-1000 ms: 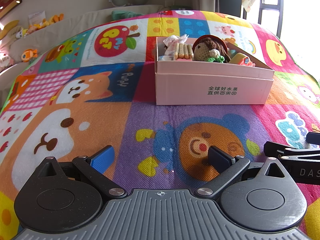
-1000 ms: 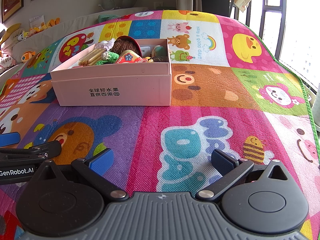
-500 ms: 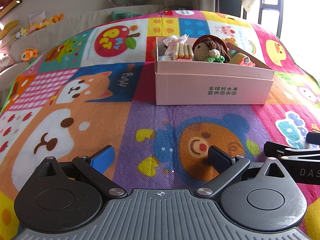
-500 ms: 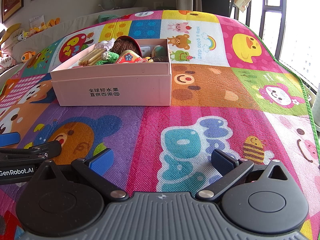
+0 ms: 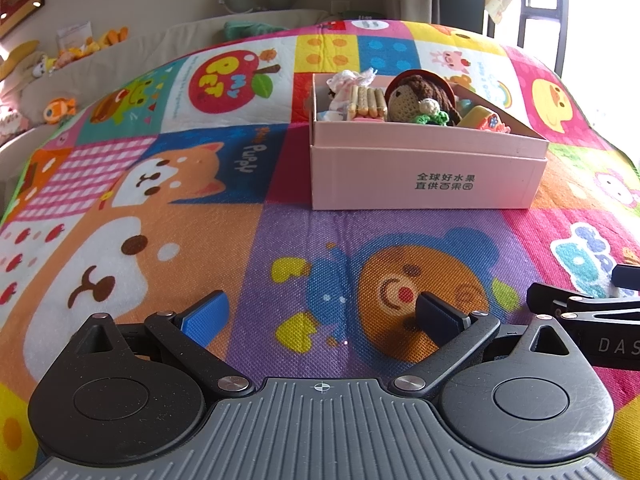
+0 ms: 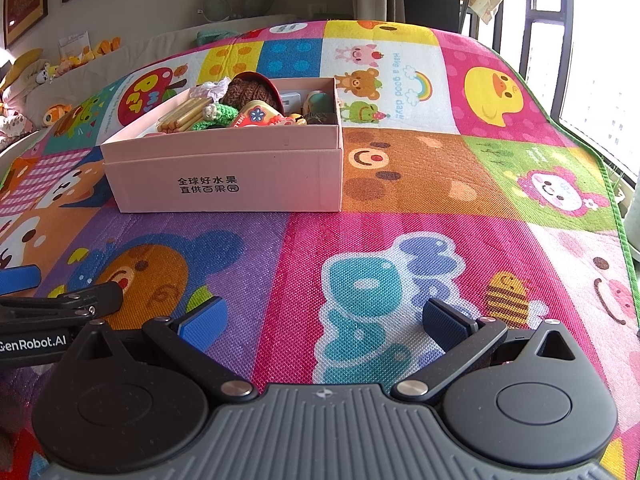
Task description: Organize objects
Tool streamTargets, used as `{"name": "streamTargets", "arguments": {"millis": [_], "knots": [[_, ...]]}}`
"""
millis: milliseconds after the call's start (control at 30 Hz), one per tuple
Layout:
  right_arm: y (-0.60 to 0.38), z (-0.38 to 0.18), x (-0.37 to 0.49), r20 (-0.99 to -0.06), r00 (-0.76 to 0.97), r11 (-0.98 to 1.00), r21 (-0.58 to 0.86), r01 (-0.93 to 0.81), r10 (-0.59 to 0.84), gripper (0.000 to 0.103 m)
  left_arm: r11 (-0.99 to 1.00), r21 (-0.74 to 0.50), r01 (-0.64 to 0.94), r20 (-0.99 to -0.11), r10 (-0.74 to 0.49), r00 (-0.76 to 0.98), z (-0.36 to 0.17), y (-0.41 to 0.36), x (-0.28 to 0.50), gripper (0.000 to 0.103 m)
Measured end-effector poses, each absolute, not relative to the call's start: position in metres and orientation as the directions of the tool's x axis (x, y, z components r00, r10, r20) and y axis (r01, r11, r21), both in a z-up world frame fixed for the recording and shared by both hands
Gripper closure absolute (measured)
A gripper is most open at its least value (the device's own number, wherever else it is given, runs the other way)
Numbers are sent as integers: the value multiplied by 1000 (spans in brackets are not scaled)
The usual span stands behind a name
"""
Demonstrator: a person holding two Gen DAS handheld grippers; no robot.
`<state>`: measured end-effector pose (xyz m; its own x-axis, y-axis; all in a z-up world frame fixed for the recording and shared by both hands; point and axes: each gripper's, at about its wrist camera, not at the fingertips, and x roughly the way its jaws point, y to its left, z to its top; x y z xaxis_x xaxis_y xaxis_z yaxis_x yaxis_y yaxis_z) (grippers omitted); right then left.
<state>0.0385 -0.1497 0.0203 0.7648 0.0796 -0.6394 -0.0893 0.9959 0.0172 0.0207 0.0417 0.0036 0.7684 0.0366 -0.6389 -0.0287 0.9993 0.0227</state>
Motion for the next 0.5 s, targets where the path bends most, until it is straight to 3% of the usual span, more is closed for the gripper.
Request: {"name": "streamTargets", "arguments": {"millis": [500], "knots": [[-151, 20, 40, -639, 765, 996, 19, -89, 81, 0, 999, 19, -30, -639, 35, 769, 4, 42, 21, 1]]}}
